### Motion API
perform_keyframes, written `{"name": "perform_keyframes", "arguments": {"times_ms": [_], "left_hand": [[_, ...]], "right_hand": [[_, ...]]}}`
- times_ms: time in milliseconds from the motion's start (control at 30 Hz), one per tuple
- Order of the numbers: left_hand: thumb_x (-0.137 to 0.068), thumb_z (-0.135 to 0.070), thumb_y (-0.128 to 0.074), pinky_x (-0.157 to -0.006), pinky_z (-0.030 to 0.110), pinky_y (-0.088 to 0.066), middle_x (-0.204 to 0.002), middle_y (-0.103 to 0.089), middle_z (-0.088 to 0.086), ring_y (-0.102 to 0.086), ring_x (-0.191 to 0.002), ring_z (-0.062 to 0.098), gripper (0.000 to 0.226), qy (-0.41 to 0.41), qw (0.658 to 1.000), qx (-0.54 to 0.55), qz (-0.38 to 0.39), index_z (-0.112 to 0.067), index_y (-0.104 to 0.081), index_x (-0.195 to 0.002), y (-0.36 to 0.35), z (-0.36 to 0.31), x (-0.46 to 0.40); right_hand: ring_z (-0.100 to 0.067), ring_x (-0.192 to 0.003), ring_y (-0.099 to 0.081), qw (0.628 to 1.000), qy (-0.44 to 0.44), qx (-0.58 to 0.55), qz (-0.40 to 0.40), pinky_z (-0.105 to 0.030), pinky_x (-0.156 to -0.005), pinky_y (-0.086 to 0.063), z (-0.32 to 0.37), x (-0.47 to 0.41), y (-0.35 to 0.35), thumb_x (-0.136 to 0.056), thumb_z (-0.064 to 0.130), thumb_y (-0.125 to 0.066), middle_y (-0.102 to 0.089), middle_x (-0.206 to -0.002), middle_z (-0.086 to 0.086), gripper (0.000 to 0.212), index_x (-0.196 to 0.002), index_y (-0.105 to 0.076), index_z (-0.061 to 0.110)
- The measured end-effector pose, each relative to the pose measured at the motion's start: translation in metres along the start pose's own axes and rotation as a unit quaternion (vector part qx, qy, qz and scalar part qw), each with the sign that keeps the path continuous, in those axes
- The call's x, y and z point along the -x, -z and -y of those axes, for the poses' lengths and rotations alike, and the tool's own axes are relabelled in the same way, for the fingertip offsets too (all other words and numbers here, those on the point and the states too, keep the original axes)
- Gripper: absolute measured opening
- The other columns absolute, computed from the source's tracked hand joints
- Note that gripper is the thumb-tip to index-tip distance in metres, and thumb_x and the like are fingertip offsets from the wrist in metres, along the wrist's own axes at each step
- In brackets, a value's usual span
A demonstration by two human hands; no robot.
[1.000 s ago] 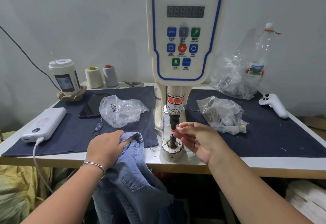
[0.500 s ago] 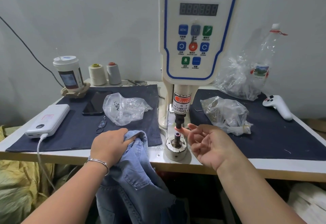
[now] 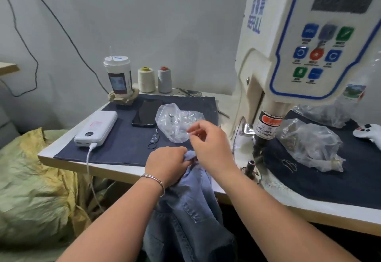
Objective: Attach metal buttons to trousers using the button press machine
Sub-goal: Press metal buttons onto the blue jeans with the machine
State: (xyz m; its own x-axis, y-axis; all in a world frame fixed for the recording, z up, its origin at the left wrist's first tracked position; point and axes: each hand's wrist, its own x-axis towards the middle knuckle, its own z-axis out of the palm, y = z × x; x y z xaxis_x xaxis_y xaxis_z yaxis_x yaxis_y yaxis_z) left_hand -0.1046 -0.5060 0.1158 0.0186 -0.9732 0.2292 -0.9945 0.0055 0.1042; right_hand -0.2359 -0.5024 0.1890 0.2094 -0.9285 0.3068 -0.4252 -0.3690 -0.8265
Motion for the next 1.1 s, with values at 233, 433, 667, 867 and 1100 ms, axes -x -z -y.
{"name": "perform_keyframes", "arguments": {"times_ms": [233, 433, 667, 867, 1100], "left_hand": [[-0.095, -0.057, -0.043, -0.062, 0.033, -0.031, -0.094, -0.070, 0.007, -0.065, -0.090, 0.032, 0.035, -0.010, 0.999, 0.033, -0.009, -0.025, -0.049, -0.080, 0.004, -0.002, 0.001], [-0.094, -0.051, -0.043, -0.057, 0.032, -0.027, -0.086, -0.068, 0.005, -0.063, -0.083, 0.031, 0.030, -0.008, 0.998, 0.055, -0.011, -0.025, -0.039, -0.078, 0.001, -0.002, 0.003], [-0.092, -0.049, -0.045, -0.051, 0.033, -0.023, -0.085, -0.067, 0.005, -0.062, -0.081, 0.030, 0.027, -0.017, 0.998, 0.064, -0.015, -0.024, -0.051, -0.085, 0.003, -0.003, 0.004], [-0.092, -0.051, -0.048, -0.052, 0.033, -0.022, -0.084, -0.067, 0.005, -0.062, -0.081, 0.031, 0.028, -0.019, 0.996, 0.082, -0.010, -0.027, -0.041, -0.079, 0.004, -0.003, 0.006], [-0.091, -0.049, -0.048, -0.057, 0.033, -0.026, -0.085, -0.067, 0.005, -0.062, -0.082, 0.031, 0.026, -0.016, 0.996, 0.091, -0.012, -0.027, -0.041, -0.080, 0.006, -0.004, 0.006]], "right_hand": [[-0.028, -0.121, -0.035, 0.929, 0.035, 0.353, 0.103, -0.035, -0.085, -0.037, -0.026, -0.110, -0.061, -0.096, 0.016, -0.047, -0.044, -0.123, -0.008, 0.031, -0.117, -0.064, 0.032], [-0.026, -0.124, -0.035, 0.901, -0.022, 0.420, 0.106, -0.032, -0.076, -0.032, -0.036, -0.141, -0.088, -0.093, 0.022, -0.054, -0.041, -0.130, -0.007, 0.031, -0.122, -0.063, 0.023], [-0.026, -0.123, -0.041, 0.885, -0.091, 0.439, 0.126, -0.032, -0.078, -0.037, -0.036, -0.156, -0.096, -0.088, 0.033, -0.062, -0.044, -0.132, -0.006, 0.043, -0.127, -0.056, 0.016], [-0.030, -0.127, -0.043, 0.880, -0.131, 0.427, 0.160, -0.036, -0.091, -0.042, -0.023, -0.161, -0.091, -0.083, 0.020, -0.068, -0.048, -0.135, -0.010, 0.049, -0.129, -0.052, 0.012], [-0.030, -0.124, -0.046, 0.883, -0.134, 0.426, 0.148, -0.036, -0.085, -0.042, -0.022, -0.159, -0.089, -0.081, 0.021, -0.069, -0.051, -0.132, -0.010, 0.053, -0.129, -0.051, 0.010]]}}
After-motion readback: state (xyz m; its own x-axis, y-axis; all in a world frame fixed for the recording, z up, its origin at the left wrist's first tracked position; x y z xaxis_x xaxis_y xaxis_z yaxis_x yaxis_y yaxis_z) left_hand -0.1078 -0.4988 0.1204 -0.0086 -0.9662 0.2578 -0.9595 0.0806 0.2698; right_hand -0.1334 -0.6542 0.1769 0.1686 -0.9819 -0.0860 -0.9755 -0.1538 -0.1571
